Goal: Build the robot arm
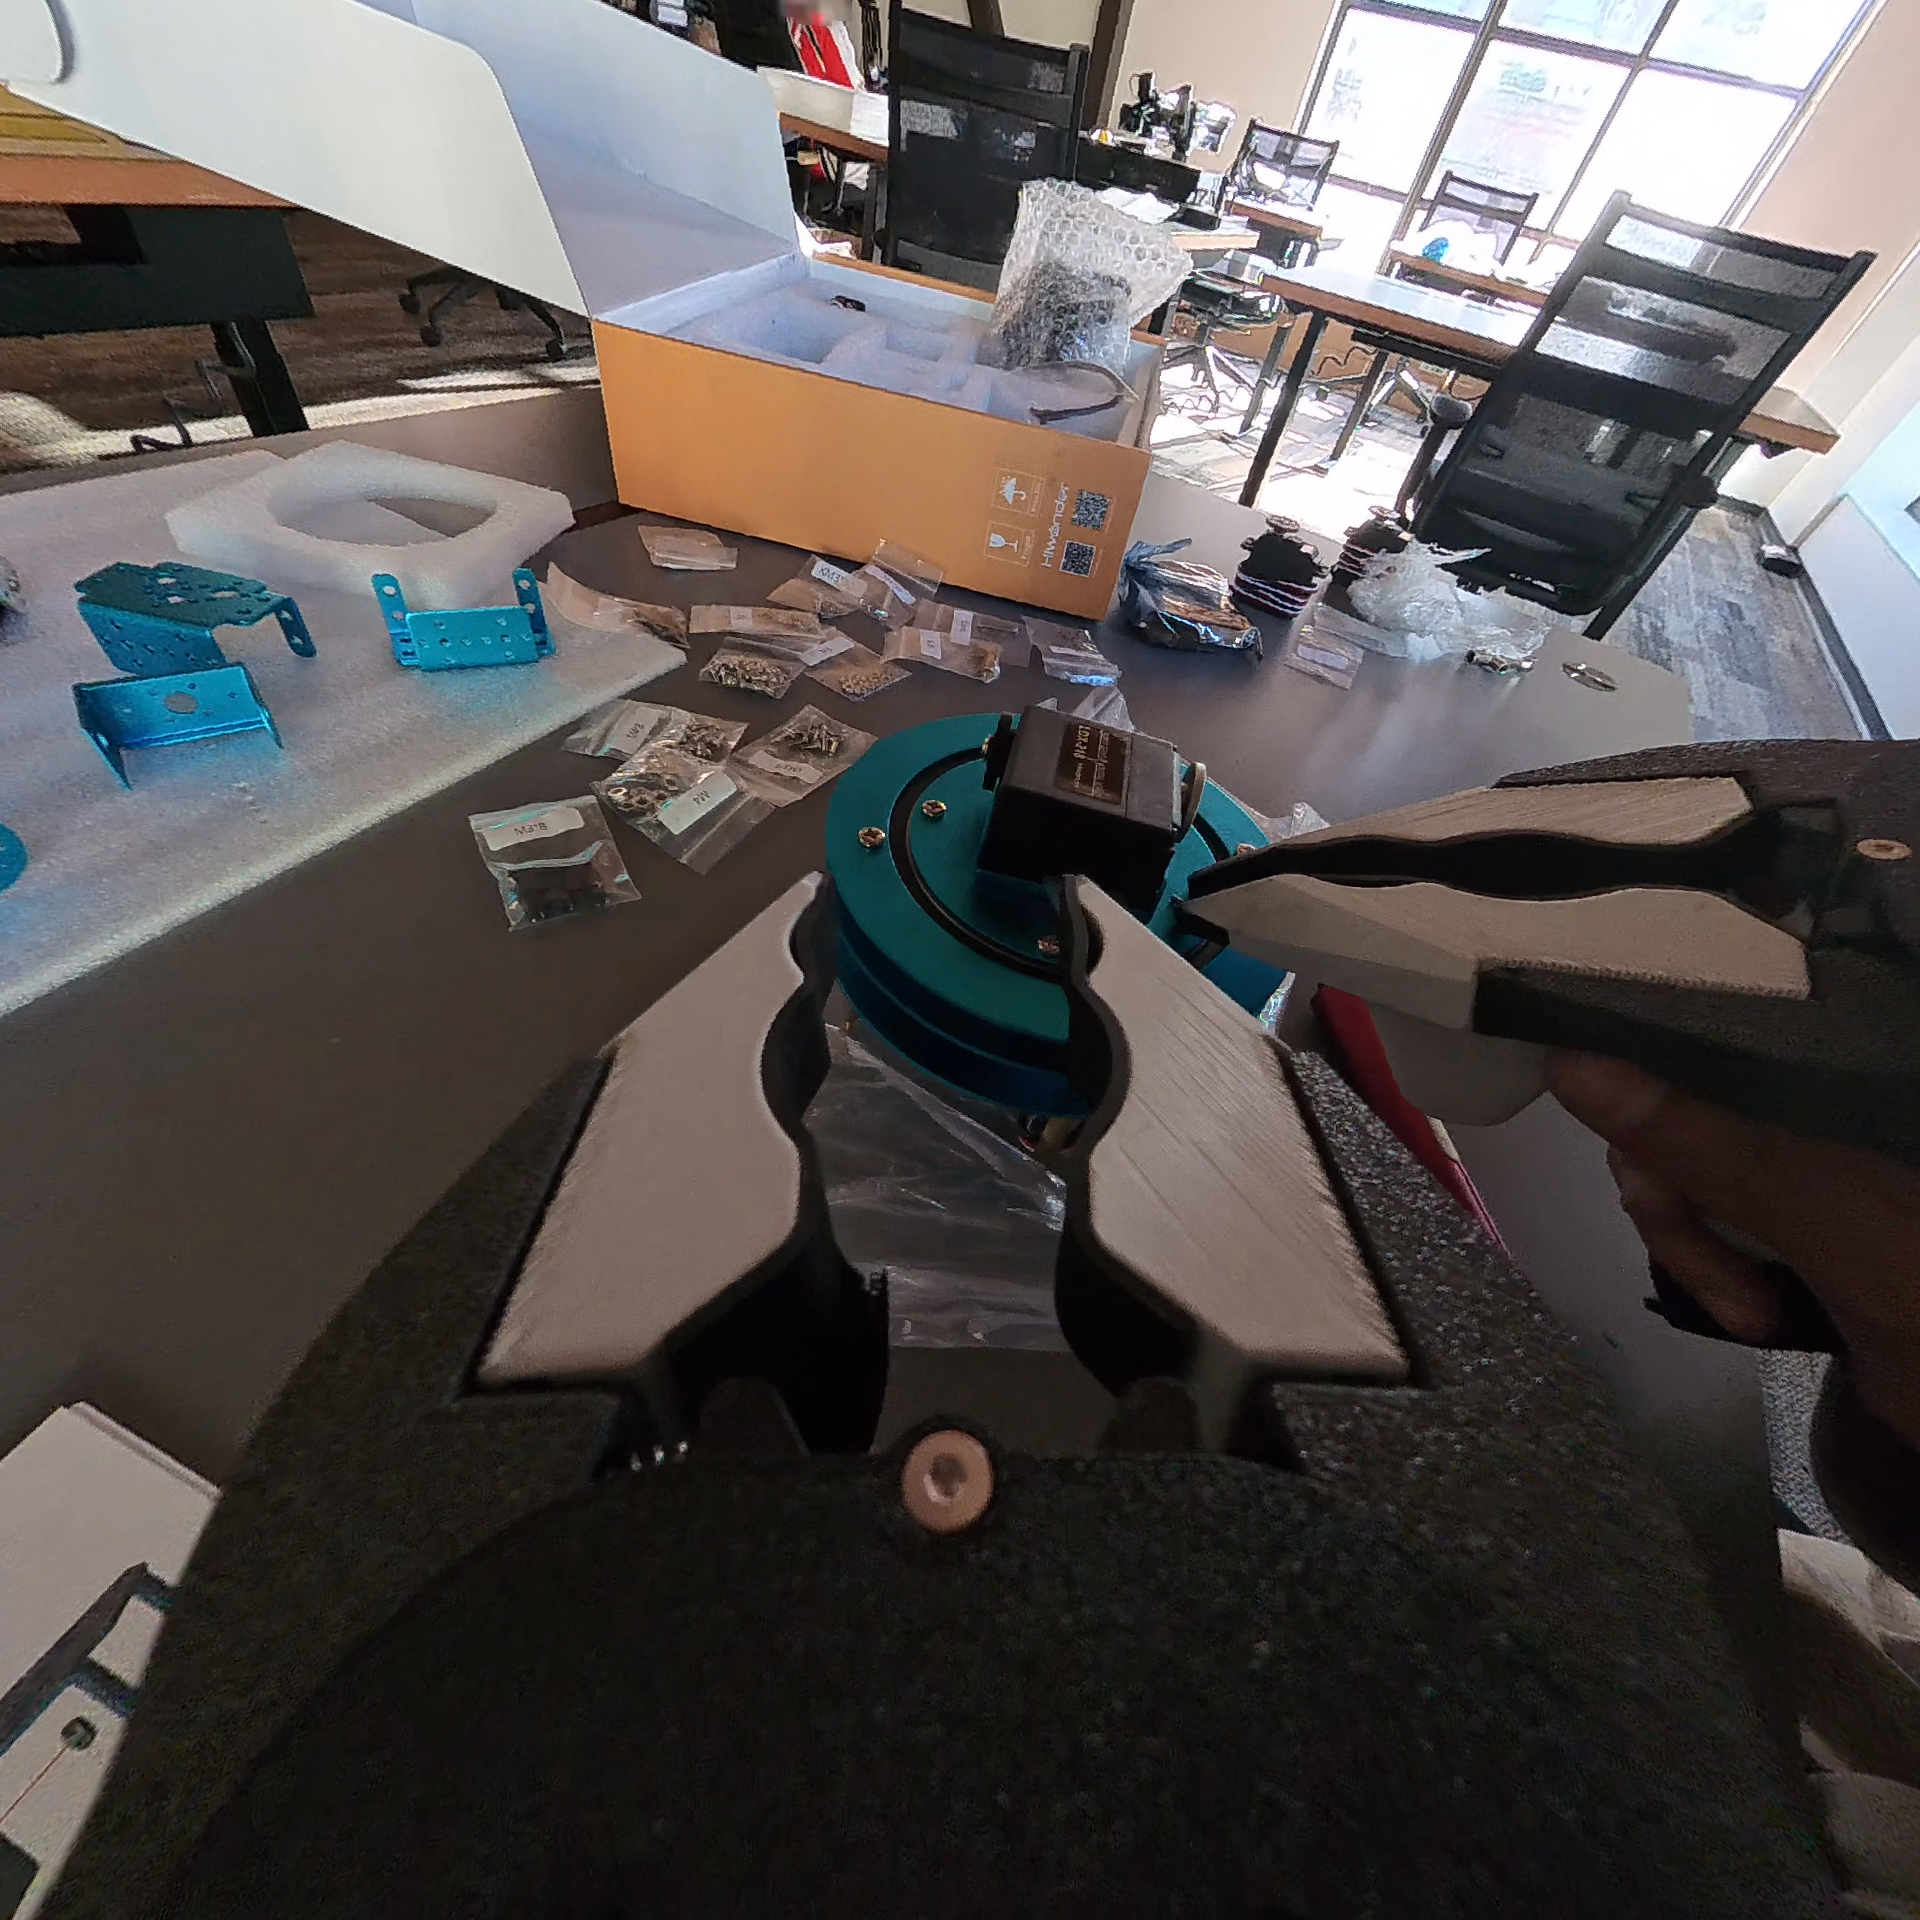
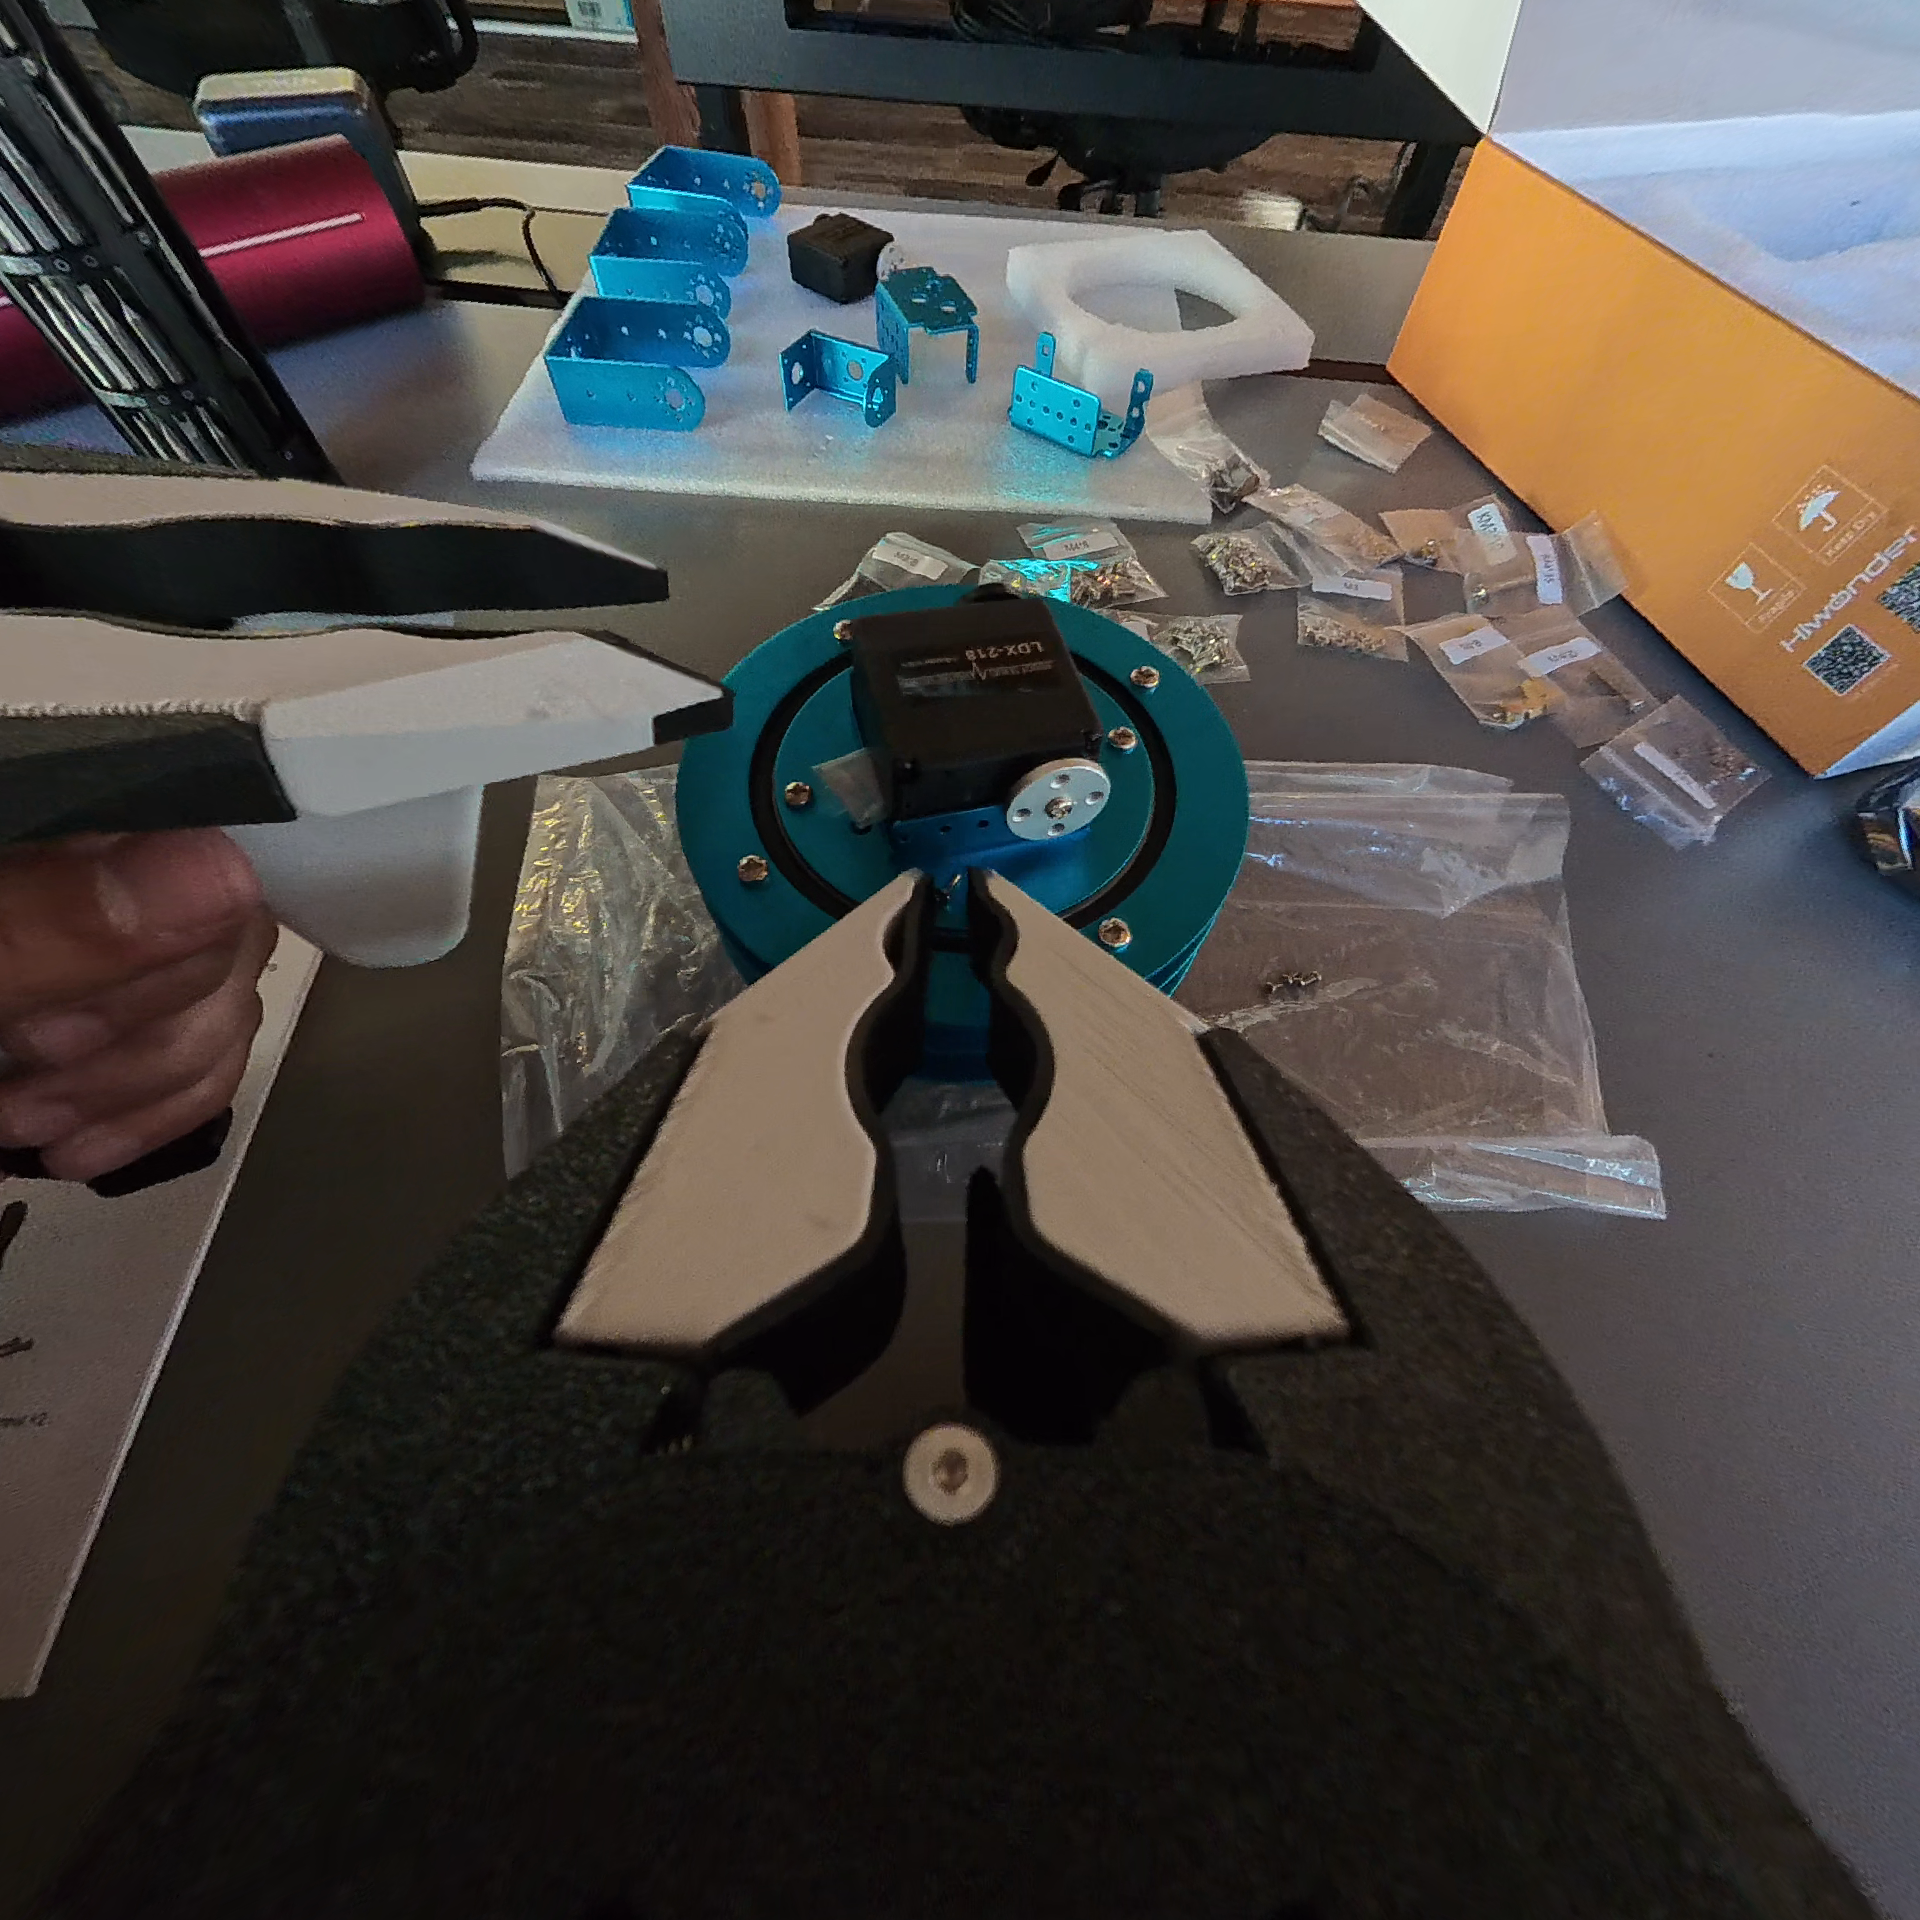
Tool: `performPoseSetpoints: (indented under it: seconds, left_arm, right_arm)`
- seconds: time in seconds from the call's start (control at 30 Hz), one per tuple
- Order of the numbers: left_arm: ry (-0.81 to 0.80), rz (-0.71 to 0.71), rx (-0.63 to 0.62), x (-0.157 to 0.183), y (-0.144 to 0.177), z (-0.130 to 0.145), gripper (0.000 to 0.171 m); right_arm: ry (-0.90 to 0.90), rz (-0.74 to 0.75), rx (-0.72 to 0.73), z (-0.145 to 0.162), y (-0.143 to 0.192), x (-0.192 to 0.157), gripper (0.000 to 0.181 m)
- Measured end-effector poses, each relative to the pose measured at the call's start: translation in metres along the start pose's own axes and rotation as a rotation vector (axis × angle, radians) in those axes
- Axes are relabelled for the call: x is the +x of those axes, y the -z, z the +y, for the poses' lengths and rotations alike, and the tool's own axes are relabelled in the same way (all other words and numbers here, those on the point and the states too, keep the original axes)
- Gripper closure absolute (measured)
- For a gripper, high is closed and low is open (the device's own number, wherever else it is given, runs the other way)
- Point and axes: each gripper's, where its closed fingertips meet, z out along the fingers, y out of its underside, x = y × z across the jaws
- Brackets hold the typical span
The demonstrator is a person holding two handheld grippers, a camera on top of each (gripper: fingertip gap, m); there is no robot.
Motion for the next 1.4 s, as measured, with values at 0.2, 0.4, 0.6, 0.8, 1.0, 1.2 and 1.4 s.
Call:
performPoseSetpoints:
  seconds: [0.2,0.4,0.6,0.8,1.0,1.2,1.4]
  left_arm:
    - [-0.001,-0.010,0.013,-0.003,0.003,-0.004,0.130]
    - [-0.002,-0.006,0.009,-0.003,0.002,-0.003,0.130]
    - [0.001,0.010,0.016,-0.001,0.003,-0.005,0.130]
    - [0.020,0.057,0.008,0.005,0.002,-0.003,0.130]
    - [0.062,0.149,0.007,0.014,0.001,-0.002,0.130]
    - [0.067,0.157,0.035,0.007,0.001,-0.006,0.130]
    - [-0.047,0.122,0.092,0.009,0.009,-0.022,0.130]
  right_arm:
    - [-0.069,-0.079,-0.014,0.001,0.000,-0.001,0.181]
    - [-0.124,-0.215,-0.020,0.001,0.001,-0.001,0.181]
    - [-0.061,-0.410,-0.010,-0.001,0.003,-0.003,0.181]
    - [0.277,-0.539,0.011,-0.003,0.012,-0.007,0.181]
    - [0.565,-0.676,0.030,-0.010,0.014,-0.004,0.181]
    - [0.790,-0.752,0.079,-0.006,0.012,-0.005,0.181]
    - [0.760,-0.868,0.233,-0.005,0.008,-0.009,0.181]
